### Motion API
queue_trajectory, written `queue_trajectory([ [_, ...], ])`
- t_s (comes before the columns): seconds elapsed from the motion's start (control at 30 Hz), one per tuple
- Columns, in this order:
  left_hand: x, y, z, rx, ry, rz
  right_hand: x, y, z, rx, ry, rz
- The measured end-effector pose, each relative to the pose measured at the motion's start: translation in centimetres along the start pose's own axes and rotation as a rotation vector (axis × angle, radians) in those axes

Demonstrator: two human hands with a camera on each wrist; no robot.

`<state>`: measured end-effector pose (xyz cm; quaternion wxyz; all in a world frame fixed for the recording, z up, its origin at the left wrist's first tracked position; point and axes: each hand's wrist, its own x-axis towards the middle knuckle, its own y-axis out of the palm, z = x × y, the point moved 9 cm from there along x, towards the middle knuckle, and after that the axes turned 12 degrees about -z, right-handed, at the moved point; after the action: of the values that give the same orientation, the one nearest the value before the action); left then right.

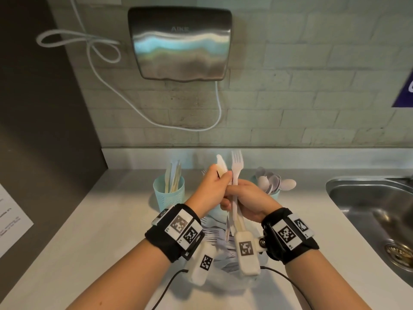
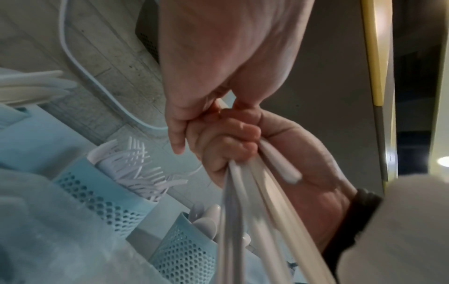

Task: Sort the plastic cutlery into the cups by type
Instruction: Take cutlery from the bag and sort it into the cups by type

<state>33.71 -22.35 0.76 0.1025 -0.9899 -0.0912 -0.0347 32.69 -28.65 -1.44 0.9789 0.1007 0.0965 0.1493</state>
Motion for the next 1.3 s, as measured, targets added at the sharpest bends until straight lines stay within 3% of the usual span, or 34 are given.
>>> queue_trajectory([
  [0.2, 1.8, -2.6, 0.0, -0.285, -0.072, -0.073, -0.3, 0.7, -1.1, -0.012, 0.040, 0.110],
  [0.33, 0.6, -1.5, 1.5, -0.169, -0.082, 0.048, 0.1, 0.9, -0.3, -0.004, -0.013, 0.118],
  [0.4, 0.3, -1.6, 1.6, -0.182, -0.071, 0.033, 0.1, 1.1, -0.1, -0.022, -0.021, 0.123],
  [0.57, 2.9, -5.5, -0.6, -0.503, -0.029, -0.148, 0.8, -0.2, 0.0, -0.156, -0.016, -0.007],
  [0.67, 4.3, -9.3, -2.6, -0.610, 0.018, -0.249, 1.0, -1.7, 2.2, -0.228, -0.105, -0.133],
  [0.8, 5.5, -12.7, -2.8, -0.549, 0.057, -0.280, 1.6, -2.9, 6.4, -0.160, -0.271, -0.278],
  [0.9, 6.4, -13.7, -1.2, -0.441, 0.098, -0.326, 2.2, -1.8, 9.1, -0.063, -0.406, -0.297],
  [1.0, 7.1, -14.1, 1.2, -0.326, 0.122, -0.388, 3.3, -0.7, 10.0, -0.111, -0.512, -0.340],
  [1.17, 7.6, -13.9, 4.0, -0.182, 0.109, -0.459, 6.6, 0.2, 7.3, -0.363, -0.519, -0.402],
  [1.3, 8.2, -12.5, 5.8, 0.008, 0.052, -0.360, 9.2, -0.3, 4.3, -0.471, -0.423, -0.443],
])
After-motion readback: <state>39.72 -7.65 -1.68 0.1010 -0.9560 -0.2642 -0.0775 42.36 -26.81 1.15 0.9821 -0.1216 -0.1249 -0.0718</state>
